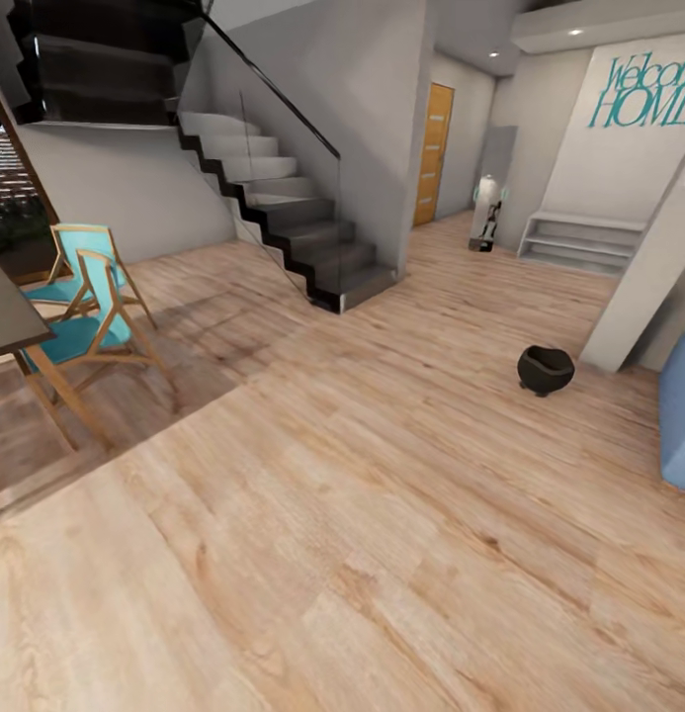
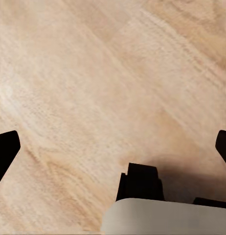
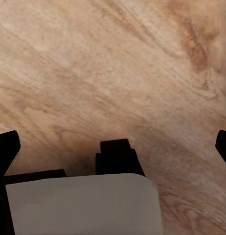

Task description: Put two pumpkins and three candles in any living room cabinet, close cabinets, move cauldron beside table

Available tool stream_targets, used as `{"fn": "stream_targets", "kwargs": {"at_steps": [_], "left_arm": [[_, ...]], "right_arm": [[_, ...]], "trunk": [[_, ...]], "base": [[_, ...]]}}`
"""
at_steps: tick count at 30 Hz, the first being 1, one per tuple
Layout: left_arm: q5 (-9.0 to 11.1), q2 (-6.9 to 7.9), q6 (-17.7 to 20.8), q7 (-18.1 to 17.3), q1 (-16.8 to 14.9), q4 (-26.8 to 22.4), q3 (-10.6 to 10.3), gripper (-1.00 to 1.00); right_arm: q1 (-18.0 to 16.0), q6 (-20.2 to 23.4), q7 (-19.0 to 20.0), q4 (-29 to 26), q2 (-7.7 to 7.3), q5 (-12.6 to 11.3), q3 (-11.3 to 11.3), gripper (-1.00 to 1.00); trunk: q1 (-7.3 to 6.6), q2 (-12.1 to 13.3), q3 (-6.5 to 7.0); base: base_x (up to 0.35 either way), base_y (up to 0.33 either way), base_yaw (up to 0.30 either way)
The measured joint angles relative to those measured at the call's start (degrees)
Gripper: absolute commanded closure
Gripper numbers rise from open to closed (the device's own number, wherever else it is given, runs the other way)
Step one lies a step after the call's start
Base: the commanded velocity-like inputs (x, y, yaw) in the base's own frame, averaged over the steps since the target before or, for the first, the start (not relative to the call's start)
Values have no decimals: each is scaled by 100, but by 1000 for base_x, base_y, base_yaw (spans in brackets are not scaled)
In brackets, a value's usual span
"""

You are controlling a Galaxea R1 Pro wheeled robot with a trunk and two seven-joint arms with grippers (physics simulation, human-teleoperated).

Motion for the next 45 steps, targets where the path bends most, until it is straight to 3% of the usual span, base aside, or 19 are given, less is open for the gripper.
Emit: {"fn": "stream_targets", "kwargs": {"at_steps": [45], "left_arm": [[0,0,0,-5,0,1,0,-100]], "right_arm": [[0,0,0,3,-8,-9,0,-100]], "trunk": [[0,0,0]], "base": [[335,0,-281]]}}
